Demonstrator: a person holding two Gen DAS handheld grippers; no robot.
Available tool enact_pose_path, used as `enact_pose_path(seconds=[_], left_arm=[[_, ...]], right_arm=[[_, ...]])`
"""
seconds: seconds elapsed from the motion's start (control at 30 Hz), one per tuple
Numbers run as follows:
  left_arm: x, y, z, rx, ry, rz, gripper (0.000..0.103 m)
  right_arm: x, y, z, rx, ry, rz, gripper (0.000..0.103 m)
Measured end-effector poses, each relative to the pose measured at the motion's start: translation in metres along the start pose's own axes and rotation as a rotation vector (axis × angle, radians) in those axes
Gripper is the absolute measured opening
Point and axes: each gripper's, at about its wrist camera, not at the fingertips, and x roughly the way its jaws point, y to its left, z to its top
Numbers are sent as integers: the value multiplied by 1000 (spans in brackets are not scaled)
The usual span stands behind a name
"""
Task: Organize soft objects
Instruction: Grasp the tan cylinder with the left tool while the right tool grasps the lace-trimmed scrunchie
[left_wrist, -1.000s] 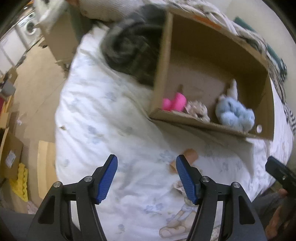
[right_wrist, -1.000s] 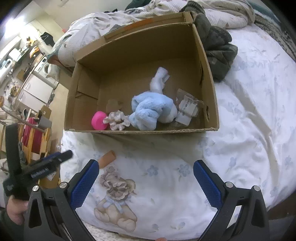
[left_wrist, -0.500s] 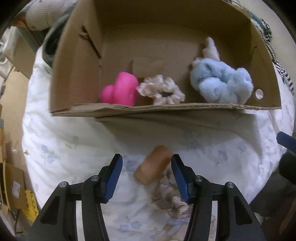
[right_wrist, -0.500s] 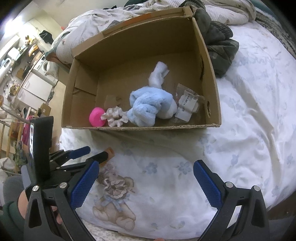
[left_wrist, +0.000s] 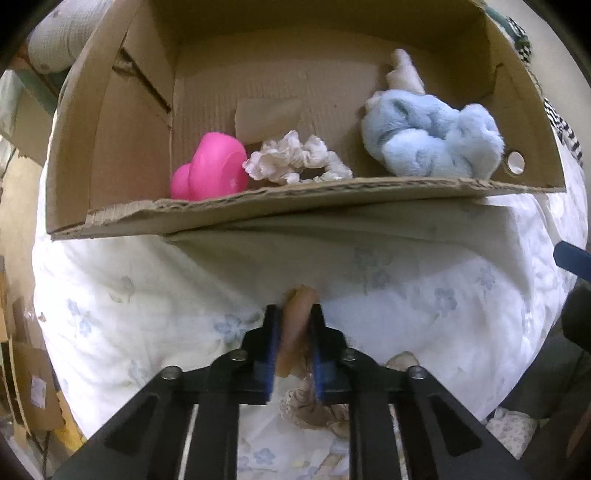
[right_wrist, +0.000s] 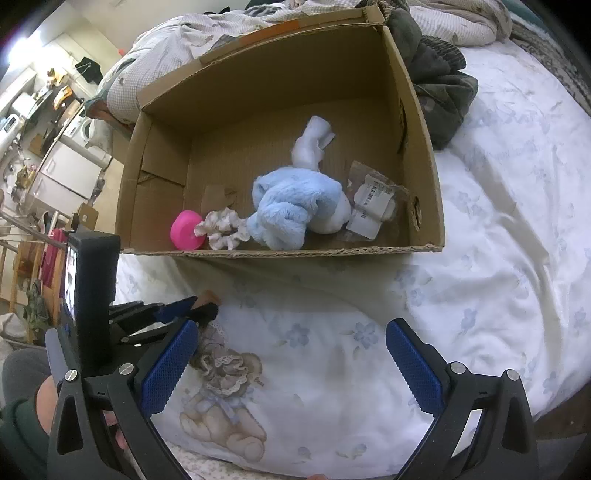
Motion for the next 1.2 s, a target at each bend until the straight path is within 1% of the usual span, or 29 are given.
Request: enact_pose_path(seconds=[0.03, 0.1, 0.27, 0.37, 0.43, 0.57, 0.6, 0.7, 0.83, 0.93, 0.97, 1.03, 1.07, 1.1, 1.13, 1.17, 1.2], left_arm=[[-2, 0, 0, -2, -4, -1, 6], [-5, 3, -2, -20, -8, -6, 6], [-27, 25, -1, -139, -41, -13, 6], [-46, 42, -2, -215, -68, -35, 6], [-57, 52, -7, -254, -84, -38, 6], [-75, 76, -17, -299, -99, -16, 6], [-74, 76, -15, -306, -99, -11, 6], [-78, 88, -25, -316, -96, 7, 6], [-75, 95, -27, -324, -85, 22, 6], [-71, 98, -26, -329, -74, 25, 6], [-70, 99, -26, -330, -72, 25, 6], [-68, 97, -25, -329, -73, 23, 6], [-68, 96, -24, -327, -75, 23, 6], [-67, 95, -24, -324, -76, 25, 6], [-67, 93, -23, -318, -77, 28, 6], [-66, 91, -23, -314, -77, 30, 6], [-67, 91, -23, -311, -77, 32, 6]], right_arm=[[0, 0, 0, -1, 0, -2, 103], [1, 1, 0, -3, 2, -1, 103], [4, 5, -3, -29, 17, 10, 103], [10, 12, -5, -48, 41, 47, 103], [18, 18, -6, -74, 60, 50, 103], [38, 33, -8, -124, 116, 68, 103], [45, 39, -8, -147, 132, 68, 103], [61, 59, -13, -229, 175, 57, 103], [83, 91, -25, -358, 229, 33, 103], [98, 107, -36, -443, 256, -6, 103], [102, 110, -40, -464, 264, -18, 92], [109, 113, -45, -496, 274, -55, 78], [108, 113, -45, -505, 261, -70, 70], [106, 112, -45, -502, 248, -73, 64], [105, 110, -43, -496, 242, -74, 47], [102, 108, -42, -484, 238, -70, 25], [99, 104, -39, -465, 235, -59, 18]])
